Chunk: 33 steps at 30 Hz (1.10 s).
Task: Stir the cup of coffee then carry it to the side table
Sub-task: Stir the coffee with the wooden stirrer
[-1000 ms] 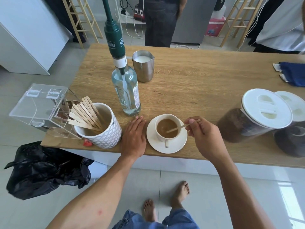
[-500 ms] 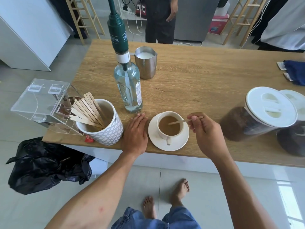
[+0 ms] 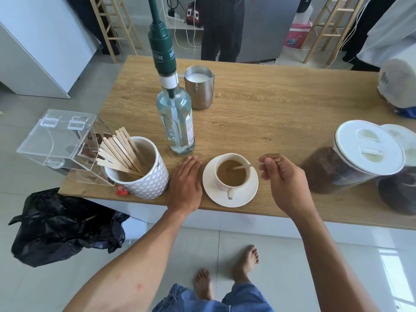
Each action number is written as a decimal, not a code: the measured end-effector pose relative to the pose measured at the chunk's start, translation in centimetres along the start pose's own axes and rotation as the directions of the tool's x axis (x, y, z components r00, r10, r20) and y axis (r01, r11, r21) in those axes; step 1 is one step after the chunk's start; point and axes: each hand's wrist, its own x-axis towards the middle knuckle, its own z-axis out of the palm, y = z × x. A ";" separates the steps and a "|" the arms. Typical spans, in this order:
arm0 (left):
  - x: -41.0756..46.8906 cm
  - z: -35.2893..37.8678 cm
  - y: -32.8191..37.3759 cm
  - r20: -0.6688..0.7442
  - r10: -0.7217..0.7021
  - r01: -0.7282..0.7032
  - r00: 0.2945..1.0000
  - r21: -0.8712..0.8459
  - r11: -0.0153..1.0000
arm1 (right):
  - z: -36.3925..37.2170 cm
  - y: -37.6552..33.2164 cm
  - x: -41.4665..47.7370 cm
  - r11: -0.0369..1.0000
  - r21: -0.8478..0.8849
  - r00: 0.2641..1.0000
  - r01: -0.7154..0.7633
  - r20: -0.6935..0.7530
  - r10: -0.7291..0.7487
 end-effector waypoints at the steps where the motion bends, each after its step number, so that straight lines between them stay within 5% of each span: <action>1: 0.0 0.0 0.0 0.001 -0.002 0.002 1.000 0.001 1.000 | 0.1 0.0 -0.1 1.000 -0.006 1.000 0.001 0.025 -0.001; 14: 0.2 0.0 -0.1 0.001 -0.002 0.002 1.000 -0.006 1.000 | -0.5 -0.3 0.1 0.999 0.027 0.998 -0.047 -0.049 0.048; 18: 0.2 0.0 -0.1 -0.002 -0.006 0.006 1.000 -0.007 1.000 | 0.1 -0.4 -0.1 0.999 0.017 0.998 -0.027 0.054 0.026; 22: 0.2 0.1 0.0 -0.011 -0.001 0.001 1.000 -0.013 1.000 | -0.4 -0.1 0.0 0.997 0.039 0.997 -0.068 -0.039 0.069; 33: 0.1 -0.1 0.1 -0.017 -0.003 0.003 1.000 -0.018 1.000 | -0.3 -0.9 -0.1 0.999 0.033 0.999 -0.039 0.031 0.038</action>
